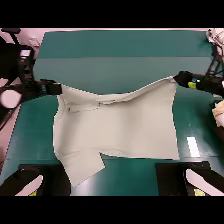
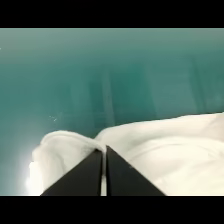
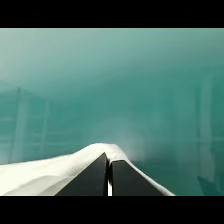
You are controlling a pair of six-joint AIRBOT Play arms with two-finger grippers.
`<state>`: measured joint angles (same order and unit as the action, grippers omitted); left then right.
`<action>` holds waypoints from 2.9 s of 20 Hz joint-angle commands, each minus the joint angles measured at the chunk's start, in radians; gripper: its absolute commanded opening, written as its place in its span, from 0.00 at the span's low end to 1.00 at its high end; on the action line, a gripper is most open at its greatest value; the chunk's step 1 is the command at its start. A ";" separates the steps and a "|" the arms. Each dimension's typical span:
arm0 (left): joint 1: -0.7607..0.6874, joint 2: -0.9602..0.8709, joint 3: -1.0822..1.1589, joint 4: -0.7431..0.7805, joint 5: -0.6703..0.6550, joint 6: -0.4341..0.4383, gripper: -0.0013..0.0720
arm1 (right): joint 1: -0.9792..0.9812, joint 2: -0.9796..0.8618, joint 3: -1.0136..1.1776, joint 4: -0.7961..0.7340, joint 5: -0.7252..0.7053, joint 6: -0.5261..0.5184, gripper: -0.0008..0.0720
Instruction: Fold the shirts.
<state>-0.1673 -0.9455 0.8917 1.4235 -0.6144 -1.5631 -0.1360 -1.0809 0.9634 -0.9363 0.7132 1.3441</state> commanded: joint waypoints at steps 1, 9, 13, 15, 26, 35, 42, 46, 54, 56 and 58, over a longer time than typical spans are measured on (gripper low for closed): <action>0.001 -0.136 -0.008 -0.002 0.216 -0.001 0.05 | 0.000 -0.182 0.106 -0.001 -0.040 -0.029 0.04; 0.024 -0.229 0.001 -0.002 0.395 -0.011 0.05 | -0.001 -0.435 0.394 -0.002 0.004 -0.029 0.04; 0.154 -0.227 0.102 -0.003 0.190 -0.059 0.59 | -0.031 -0.454 0.478 -0.009 0.066 -0.029 0.94; 0.238 -0.227 0.197 -0.003 -0.050 -0.050 0.59 | -0.073 -0.445 0.505 -0.010 0.151 -0.029 0.95; 0.452 0.163 -0.153 -0.469 -0.704 0.261 0.97 | -0.304 -0.086 0.216 -0.059 0.673 -0.028 0.95; 0.452 0.321 -0.547 -0.411 -0.758 0.031 0.97 | -0.412 0.196 -0.181 -0.061 0.690 -0.028 0.95; 0.452 0.321 -0.551 -0.263 -0.753 -0.160 0.96 | -0.412 0.241 -0.254 -0.050 0.674 -0.026 0.94; 0.452 0.321 -0.553 -0.269 -0.690 -0.159 0.96 | -0.412 0.241 -0.253 -0.049 0.675 -0.025 0.94; 0.441 0.321 -0.625 -0.417 -0.626 -0.092 0.96 | -0.412 0.241 -0.253 -0.050 0.666 -0.025 0.93; 0.441 0.321 -0.650 -0.429 -0.616 -0.091 0.96 | -0.412 0.241 -0.253 -0.050 0.663 -0.025 0.93; 0.441 0.321 -0.651 -0.441 -0.597 -0.078 0.85 | -0.412 0.241 -0.253 -0.050 0.663 -0.025 0.93</action>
<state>0.2745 -0.6228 0.2596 1.0027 -1.2411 -1.6577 -0.5468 -0.8406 0.7105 -0.9863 1.3792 1.3193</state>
